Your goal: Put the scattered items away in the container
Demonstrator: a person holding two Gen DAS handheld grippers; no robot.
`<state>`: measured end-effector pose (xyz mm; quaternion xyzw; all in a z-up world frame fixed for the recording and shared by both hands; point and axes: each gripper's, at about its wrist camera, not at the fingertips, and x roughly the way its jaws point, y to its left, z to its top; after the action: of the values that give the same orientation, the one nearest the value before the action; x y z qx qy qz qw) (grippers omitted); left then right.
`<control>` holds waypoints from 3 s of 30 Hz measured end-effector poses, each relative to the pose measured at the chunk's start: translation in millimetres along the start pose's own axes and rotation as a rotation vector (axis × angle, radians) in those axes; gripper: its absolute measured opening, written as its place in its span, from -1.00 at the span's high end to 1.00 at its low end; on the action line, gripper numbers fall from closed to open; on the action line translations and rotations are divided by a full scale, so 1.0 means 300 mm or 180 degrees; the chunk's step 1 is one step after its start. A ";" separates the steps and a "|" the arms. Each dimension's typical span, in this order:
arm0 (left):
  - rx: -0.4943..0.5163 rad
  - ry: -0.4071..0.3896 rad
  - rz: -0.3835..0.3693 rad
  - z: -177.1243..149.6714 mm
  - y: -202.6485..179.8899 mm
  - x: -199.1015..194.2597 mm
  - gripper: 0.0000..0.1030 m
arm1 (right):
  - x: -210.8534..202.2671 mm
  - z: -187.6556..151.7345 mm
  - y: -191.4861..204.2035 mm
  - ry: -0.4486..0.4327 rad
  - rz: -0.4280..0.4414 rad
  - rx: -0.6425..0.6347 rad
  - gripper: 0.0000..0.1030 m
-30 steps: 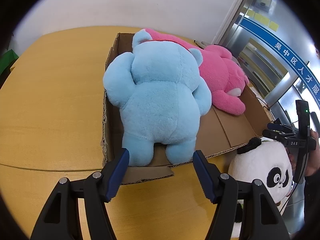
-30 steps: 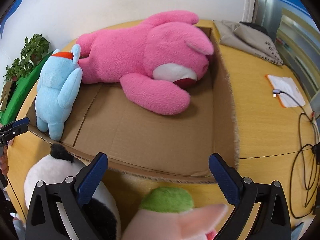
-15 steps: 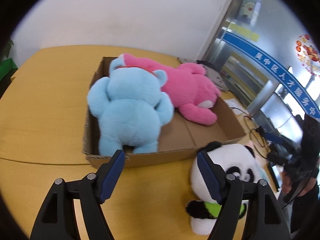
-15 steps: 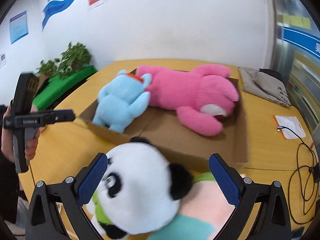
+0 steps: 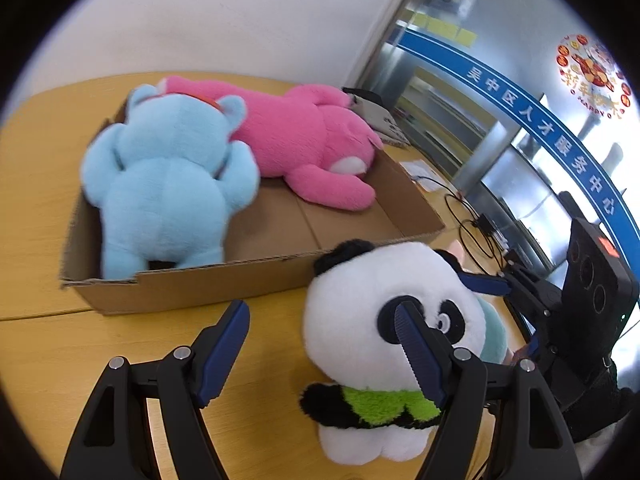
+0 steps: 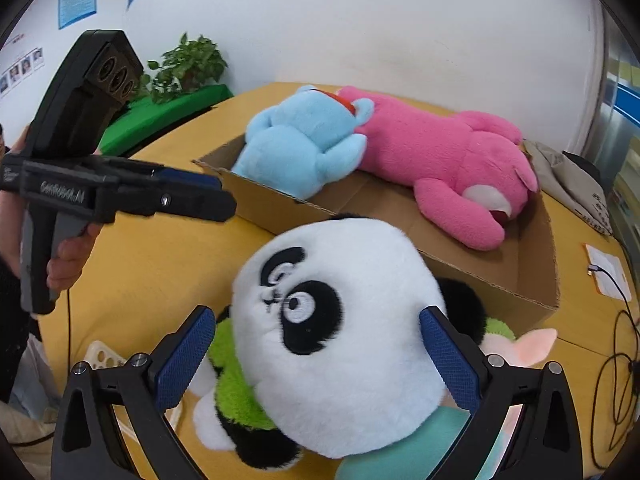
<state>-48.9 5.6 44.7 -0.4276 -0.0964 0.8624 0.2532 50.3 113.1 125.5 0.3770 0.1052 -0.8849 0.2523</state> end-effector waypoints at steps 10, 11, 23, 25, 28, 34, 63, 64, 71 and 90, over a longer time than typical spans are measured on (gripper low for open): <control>-0.0065 0.0275 -0.0746 0.004 -0.018 0.176 -0.53 | 0.043 -0.094 -0.083 0.0225 0.0053 0.0372 -1.00; -0.0100 0.0308 -0.0787 0.005 -0.013 0.185 -0.54 | 0.046 -0.102 -0.082 0.0204 0.0050 0.0391 -1.00; 0.0002 0.0327 -0.0499 -0.082 -0.043 0.078 -0.25 | 0.029 -0.075 -0.051 -0.0111 0.0249 0.0308 -0.67; -0.0042 0.0286 -0.0394 -0.105 -0.029 0.049 -0.22 | 0.040 -0.059 -0.029 -0.0117 0.0334 0.0215 -0.67; -0.0245 0.0226 -0.0401 -0.114 0.035 0.022 -0.22 | 0.069 -0.034 -0.003 -0.0122 0.0423 0.0165 -0.80; -0.0417 0.0171 -0.0522 -0.084 0.112 0.046 -0.53 | 0.119 -0.030 0.042 0.0078 0.0317 -0.0011 -1.00; -0.0387 0.0161 -0.0336 -0.122 0.047 0.008 -0.19 | 0.126 -0.039 0.025 0.0037 0.0534 0.0175 -0.78; -0.0429 0.0141 -0.0342 -0.125 0.056 0.009 -0.19 | 0.132 -0.036 0.025 0.0039 0.0532 0.0186 -0.81; -0.0573 0.0073 -0.0364 -0.143 0.096 0.000 -0.19 | 0.170 -0.011 0.025 0.0111 0.0500 0.0226 -1.00; -0.0607 0.0039 -0.0347 -0.139 0.151 -0.003 -0.42 | 0.187 -0.008 0.049 0.0119 0.0486 0.0160 -0.87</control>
<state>-31.7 -35.6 2.4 -0.4491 -0.1995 0.8317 0.2585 26.5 80.9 83.4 0.4066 0.0586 -0.8583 0.3076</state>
